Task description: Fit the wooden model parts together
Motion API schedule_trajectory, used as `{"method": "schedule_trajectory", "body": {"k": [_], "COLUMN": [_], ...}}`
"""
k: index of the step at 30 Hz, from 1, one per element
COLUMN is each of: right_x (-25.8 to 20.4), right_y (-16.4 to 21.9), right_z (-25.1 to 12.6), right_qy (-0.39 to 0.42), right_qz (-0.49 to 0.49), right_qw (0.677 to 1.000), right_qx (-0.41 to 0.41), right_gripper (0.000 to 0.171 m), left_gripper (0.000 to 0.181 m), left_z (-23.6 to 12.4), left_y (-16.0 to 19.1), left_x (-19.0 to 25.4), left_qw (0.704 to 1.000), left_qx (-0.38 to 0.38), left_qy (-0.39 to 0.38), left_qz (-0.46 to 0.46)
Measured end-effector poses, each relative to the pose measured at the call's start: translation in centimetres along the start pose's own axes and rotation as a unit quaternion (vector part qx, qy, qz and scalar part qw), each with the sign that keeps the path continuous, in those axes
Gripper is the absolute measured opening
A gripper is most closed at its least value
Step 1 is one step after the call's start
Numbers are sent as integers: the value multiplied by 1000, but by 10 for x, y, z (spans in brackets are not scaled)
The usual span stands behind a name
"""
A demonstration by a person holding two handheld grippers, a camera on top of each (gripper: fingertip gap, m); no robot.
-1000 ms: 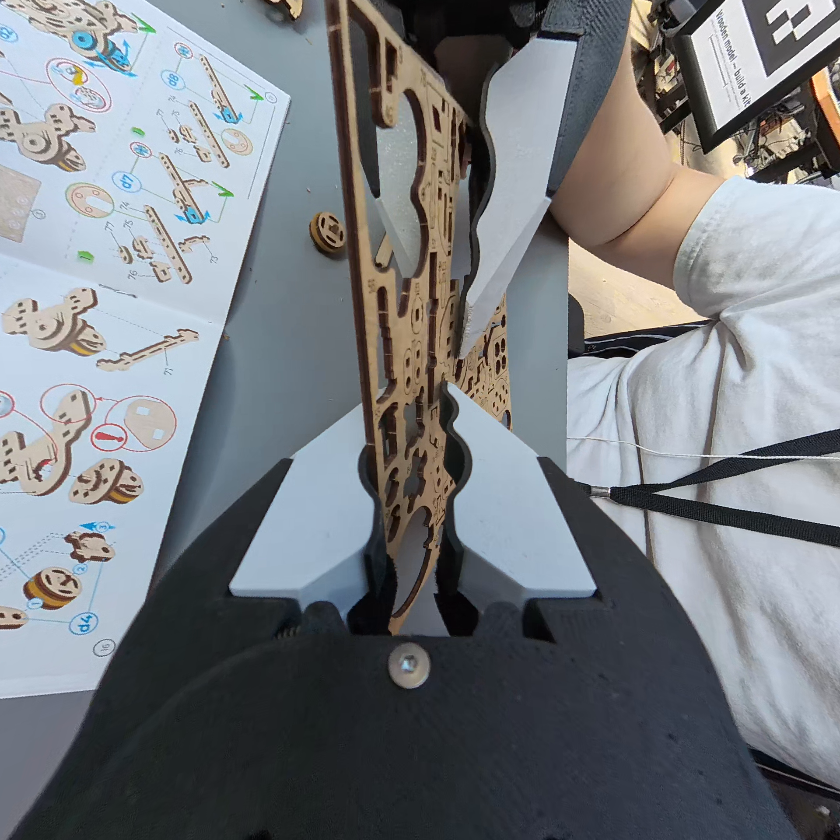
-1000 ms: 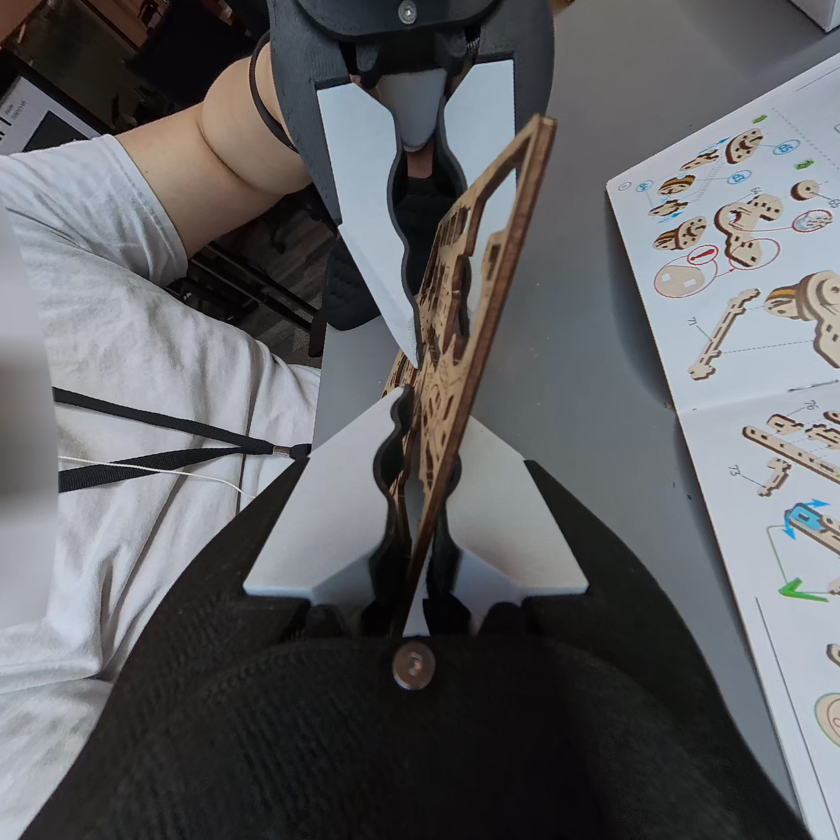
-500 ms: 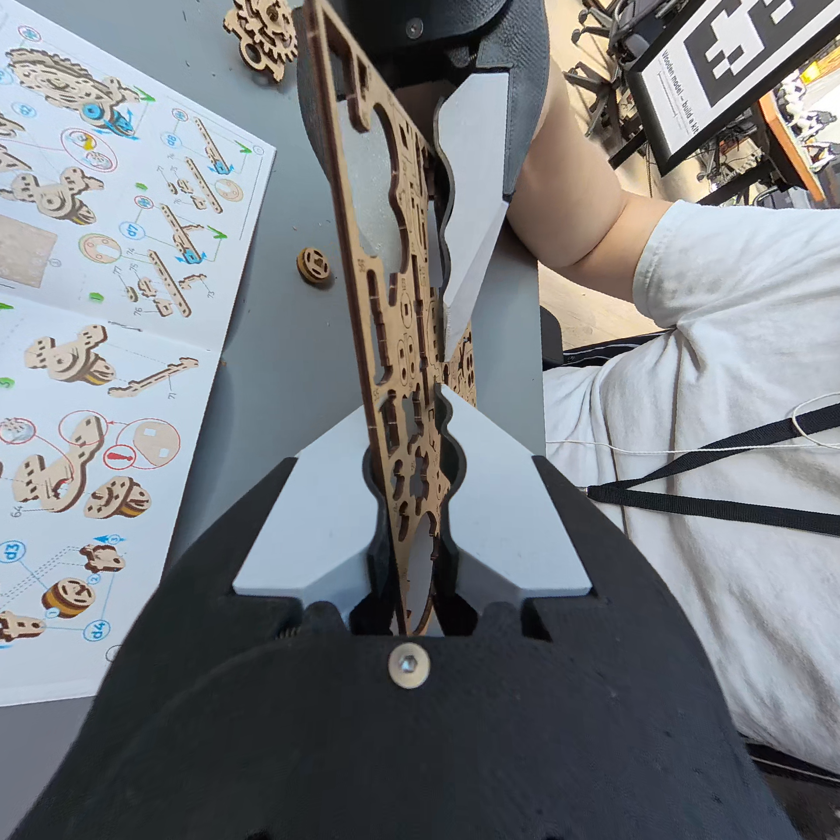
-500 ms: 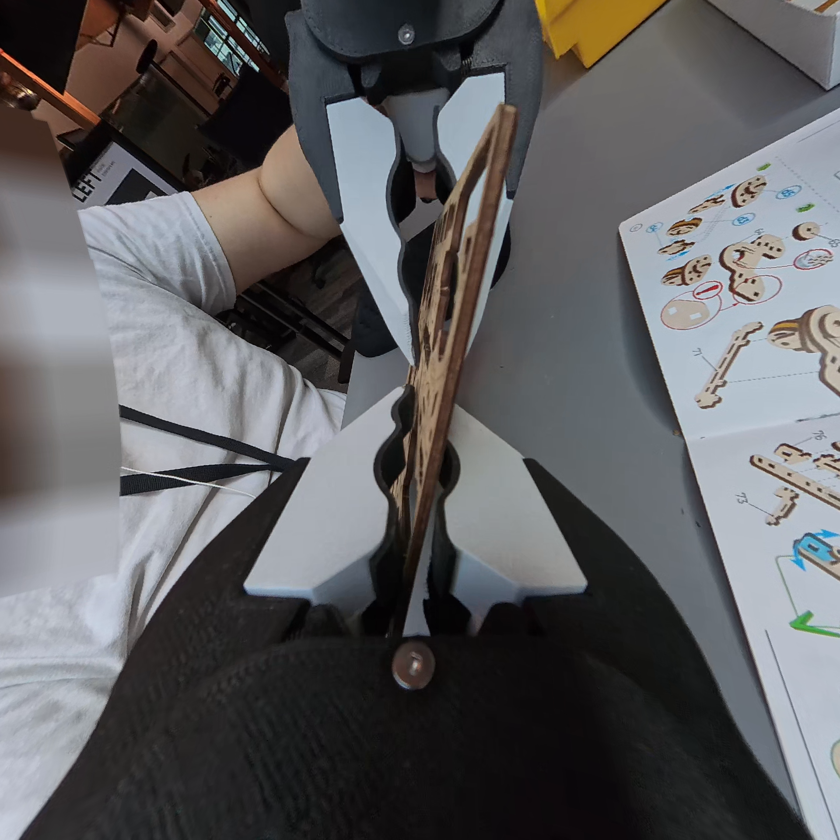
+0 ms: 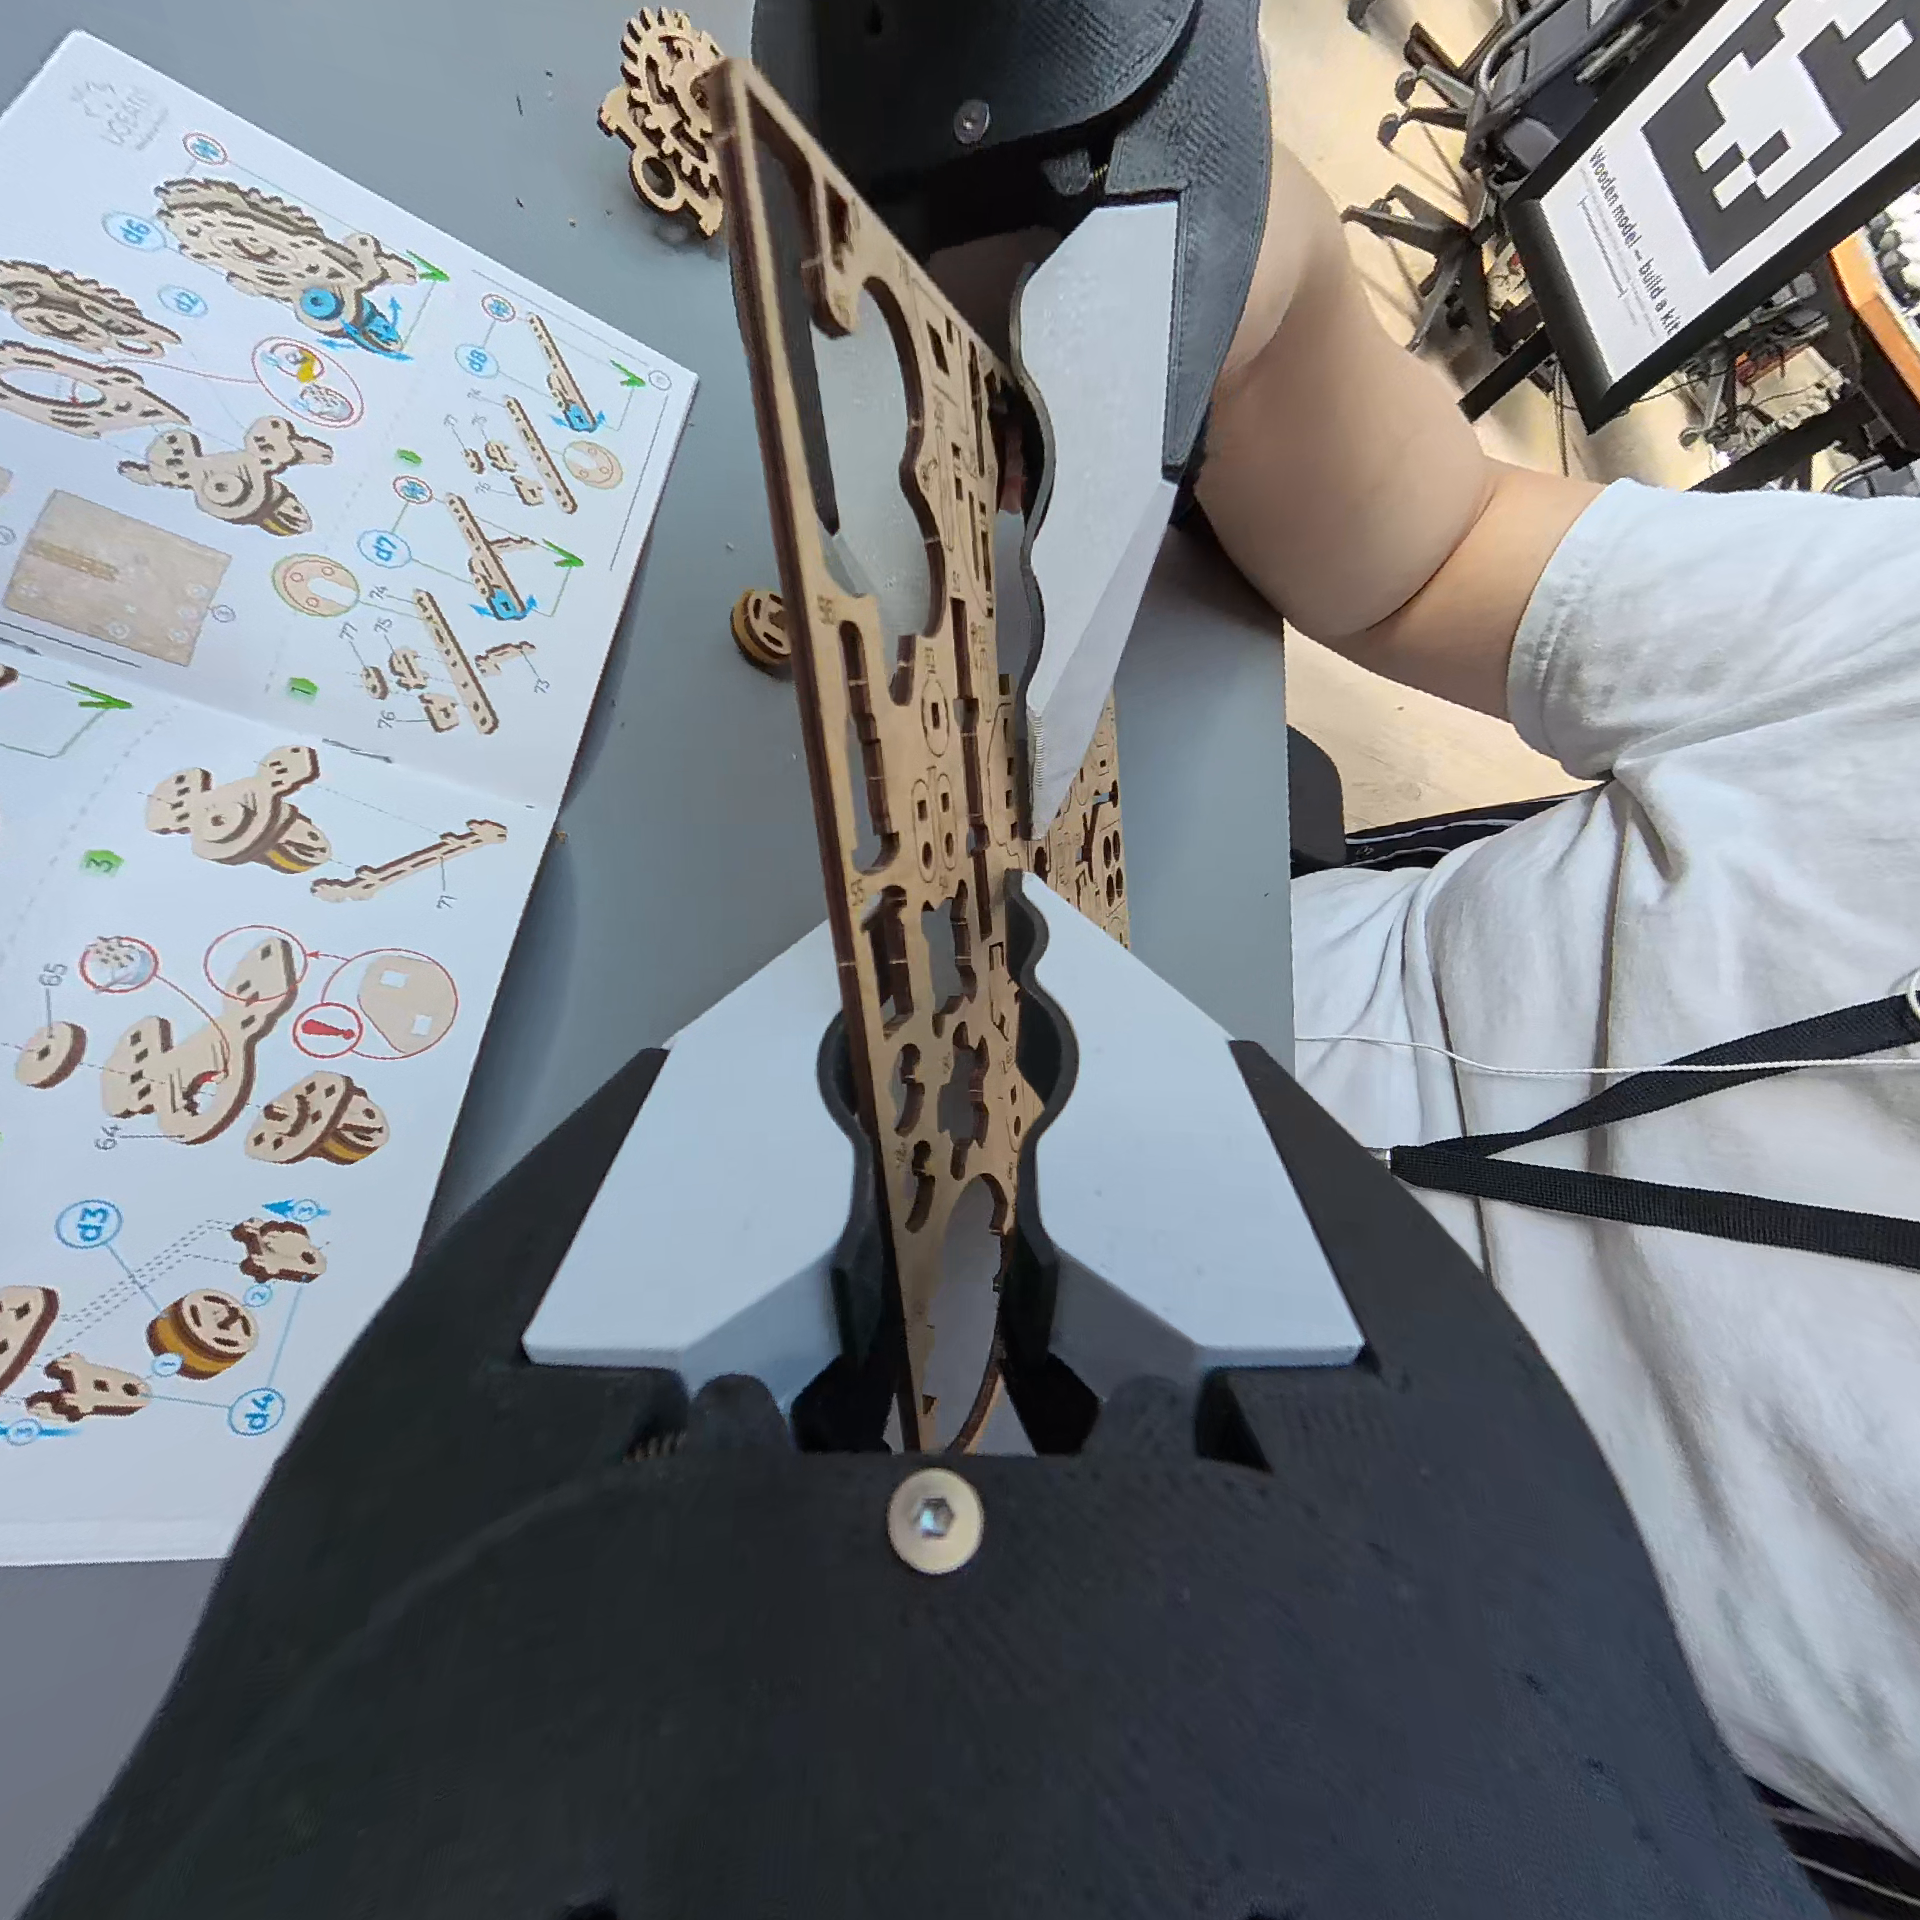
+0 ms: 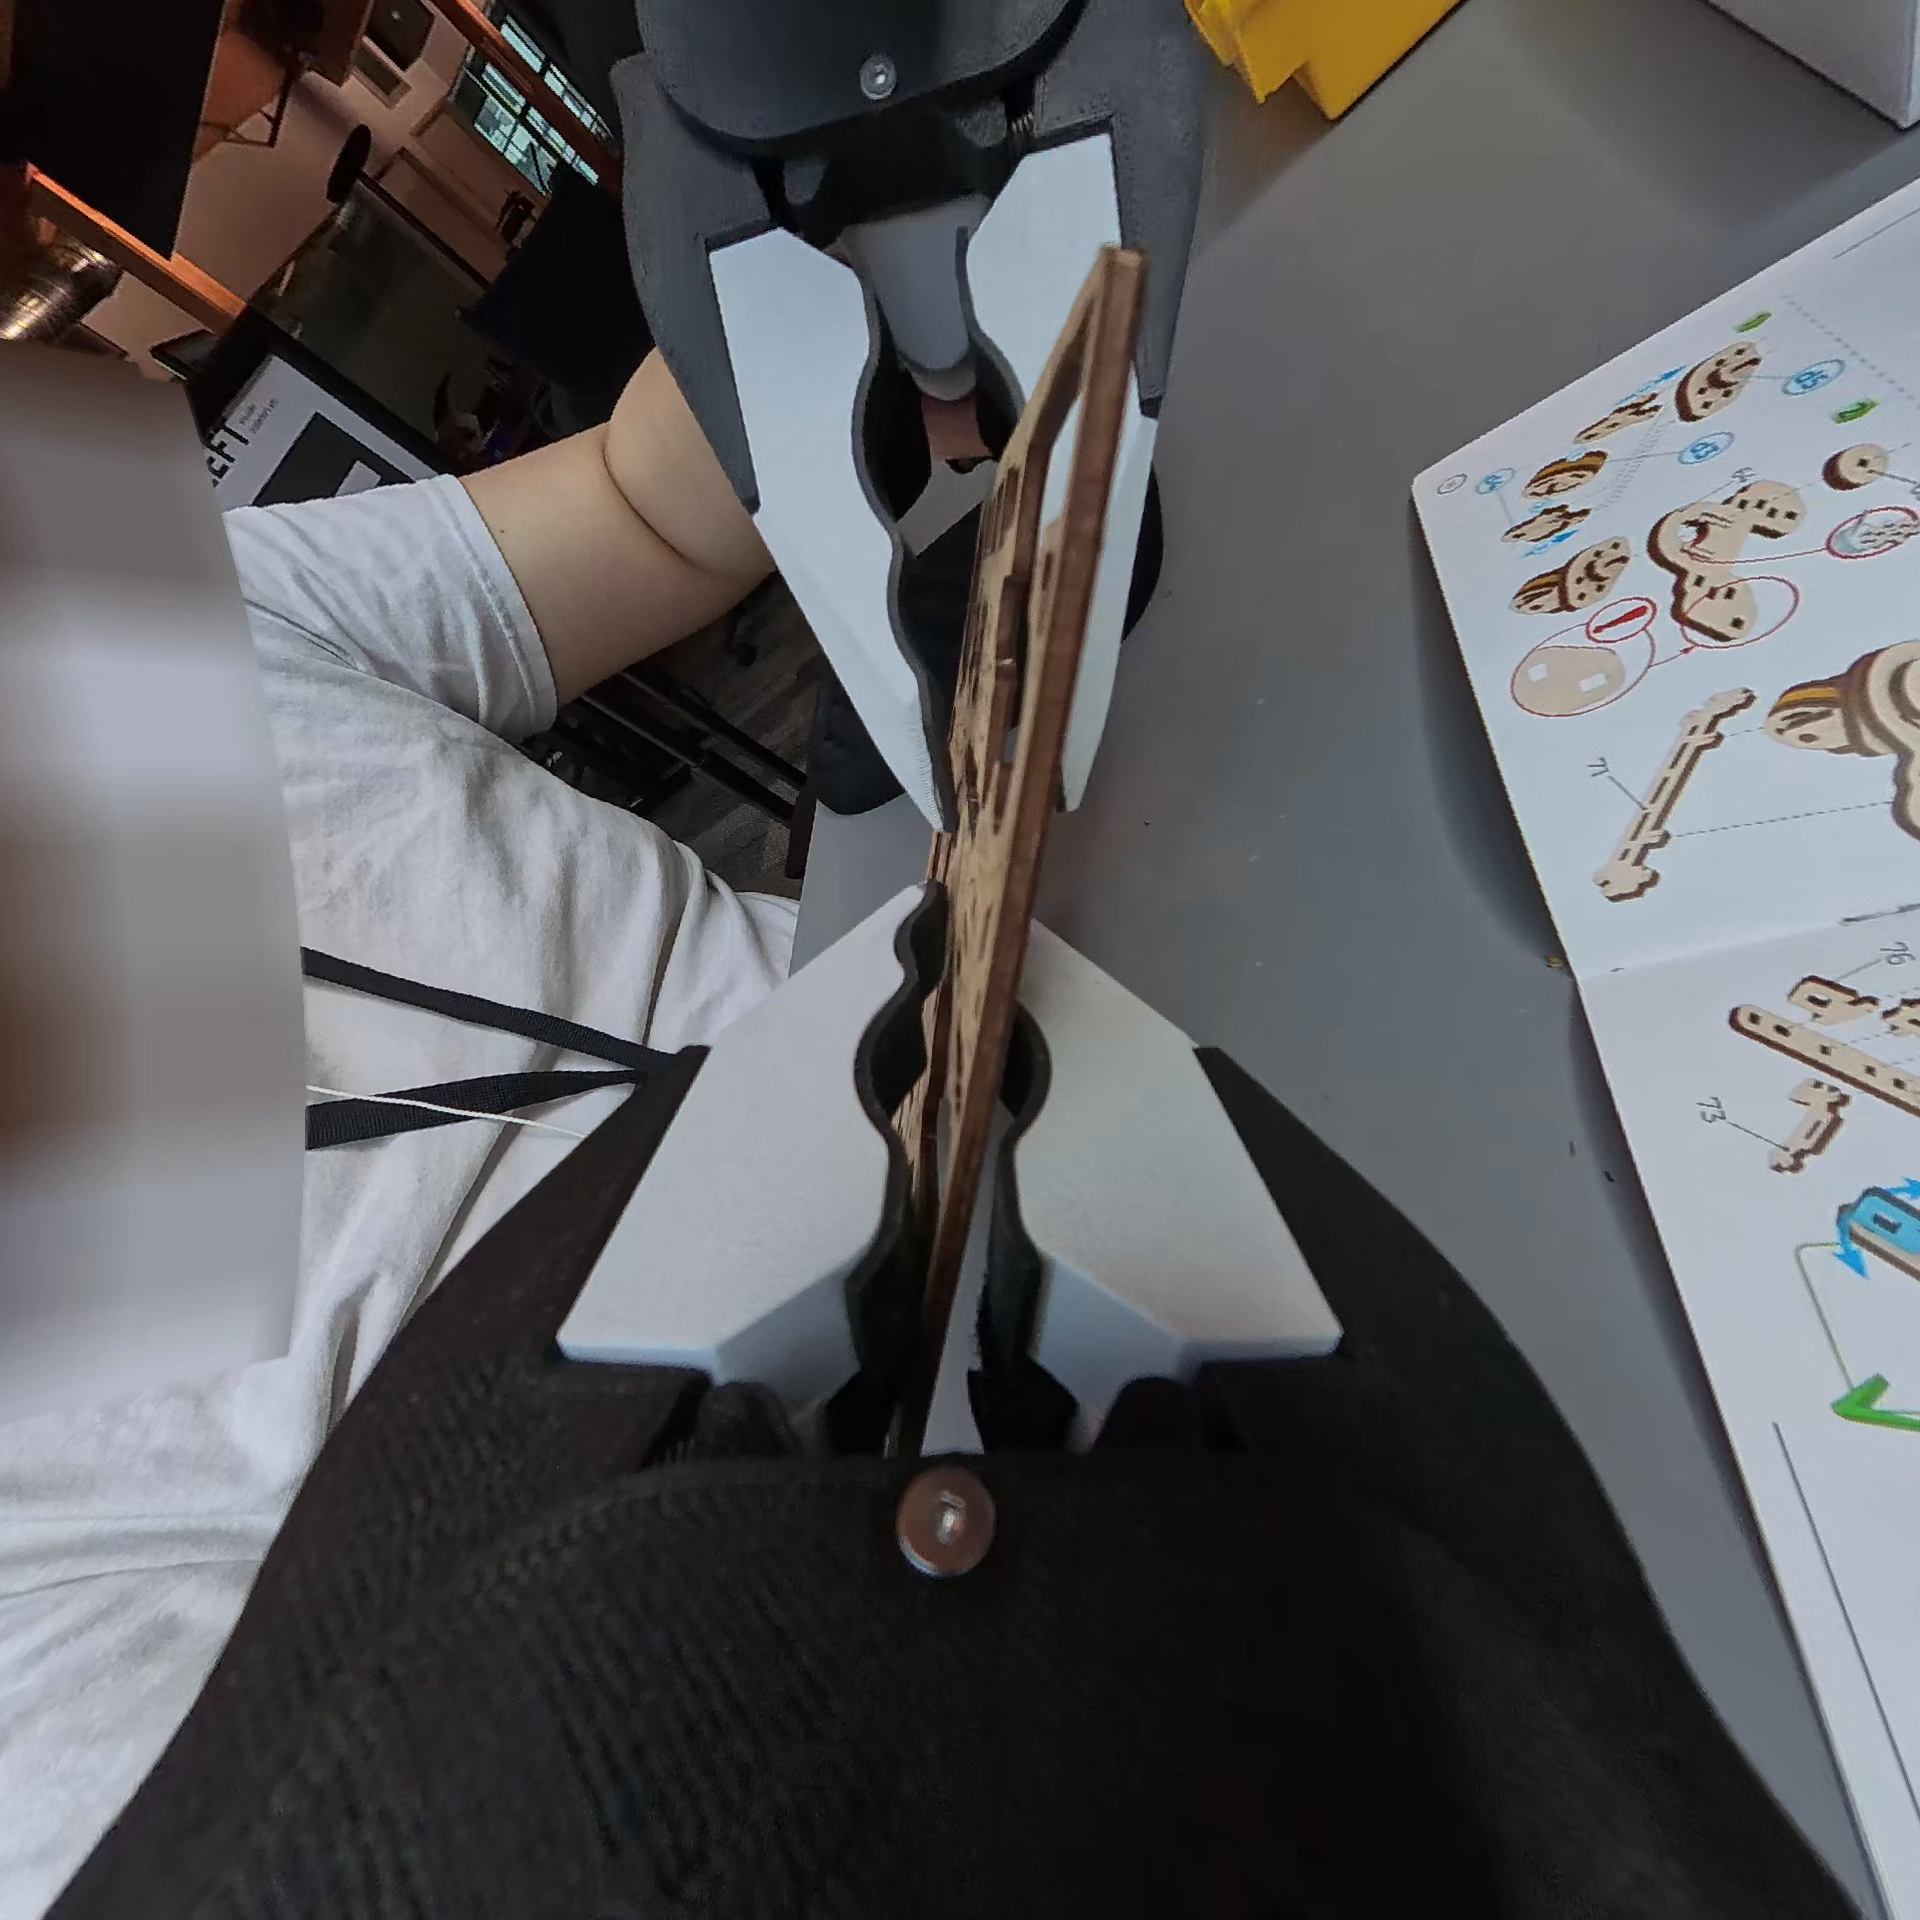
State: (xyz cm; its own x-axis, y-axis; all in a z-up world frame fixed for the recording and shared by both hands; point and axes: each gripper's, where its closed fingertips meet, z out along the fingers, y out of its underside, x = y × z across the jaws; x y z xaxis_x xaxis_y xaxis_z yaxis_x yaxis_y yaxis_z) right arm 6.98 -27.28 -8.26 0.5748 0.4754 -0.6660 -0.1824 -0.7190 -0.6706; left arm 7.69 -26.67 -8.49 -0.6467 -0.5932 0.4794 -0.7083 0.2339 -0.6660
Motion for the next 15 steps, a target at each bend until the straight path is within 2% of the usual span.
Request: {"method": "schedule_trajectory", "body": {"k": [7,15], "right_x": [0,0], "right_y": [-1,-2], "right_z": [1,2], "right_qy": [18,40], "right_qz": [-7,-42], "right_qw": [1000,998], "right_qx": [0,-3], "right_gripper": [2,2], "left_gripper": [29,24], "left_z": [1,-1], "left_y": [5,4], "left_x": [-7,-6], "left_qw": [995,997], "left_qx": [-20,-7], "left_qy": [-84,-68], "left_qz": [57,33]}}
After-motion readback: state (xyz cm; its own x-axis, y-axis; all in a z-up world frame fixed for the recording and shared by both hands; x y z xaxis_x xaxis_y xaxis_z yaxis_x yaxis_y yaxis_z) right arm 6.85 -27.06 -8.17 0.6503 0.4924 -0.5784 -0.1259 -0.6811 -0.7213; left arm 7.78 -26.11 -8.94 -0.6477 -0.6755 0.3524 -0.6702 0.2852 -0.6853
